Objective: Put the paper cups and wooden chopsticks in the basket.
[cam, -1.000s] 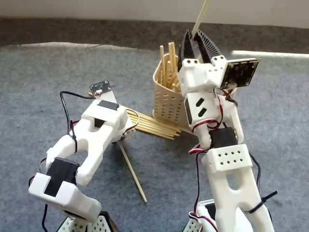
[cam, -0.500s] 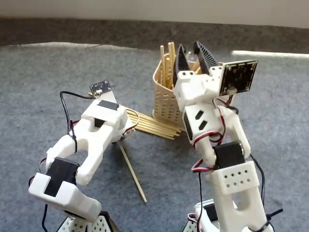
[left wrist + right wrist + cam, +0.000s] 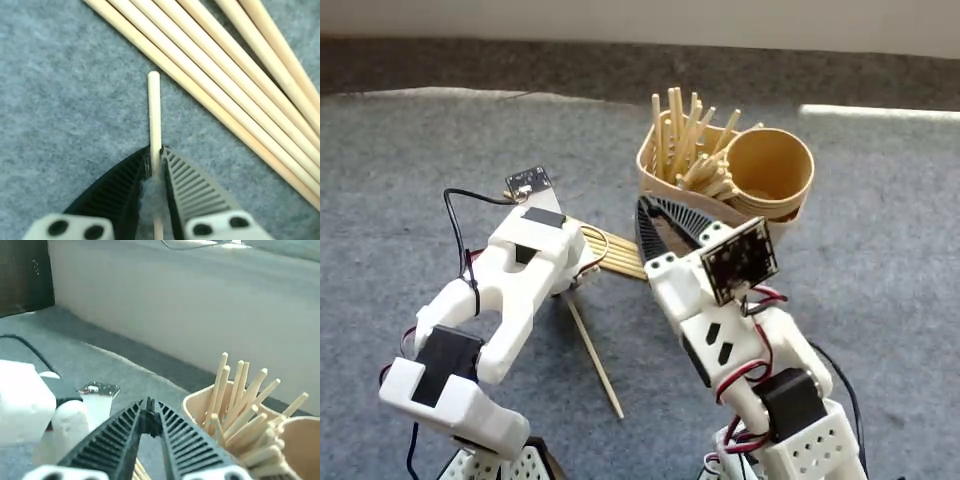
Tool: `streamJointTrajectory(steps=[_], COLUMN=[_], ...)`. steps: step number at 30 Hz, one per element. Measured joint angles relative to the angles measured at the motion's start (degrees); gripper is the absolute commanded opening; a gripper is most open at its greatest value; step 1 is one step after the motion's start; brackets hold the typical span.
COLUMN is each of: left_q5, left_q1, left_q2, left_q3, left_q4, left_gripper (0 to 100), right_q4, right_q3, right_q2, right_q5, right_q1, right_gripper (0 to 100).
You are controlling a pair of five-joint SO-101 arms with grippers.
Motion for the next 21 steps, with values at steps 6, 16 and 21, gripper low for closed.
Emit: streamJointTrajectory(steps=[6, 16, 21], left_q5=[0.0, -3.9, -5.1], left_q1=[-0.2, -5.1, -7.3], left_q2=[-0.1, -10.2, -17.8], left_q3=[-0.6, -0.2, 0.0], left_q4=[3.2, 7.5, 9.9], left_gripper=[1, 1, 1], right_q4=[0.0, -5.2, -10.8], right_q3=[17.0, 35.2, 35.3], right_q2=[-13.9, -26.0, -25.7], right_q5=[0.0, 0.0, 0.3], right_q1=[-0.2, -0.2, -0.3], right_gripper=[0.5, 0.5, 0.5])
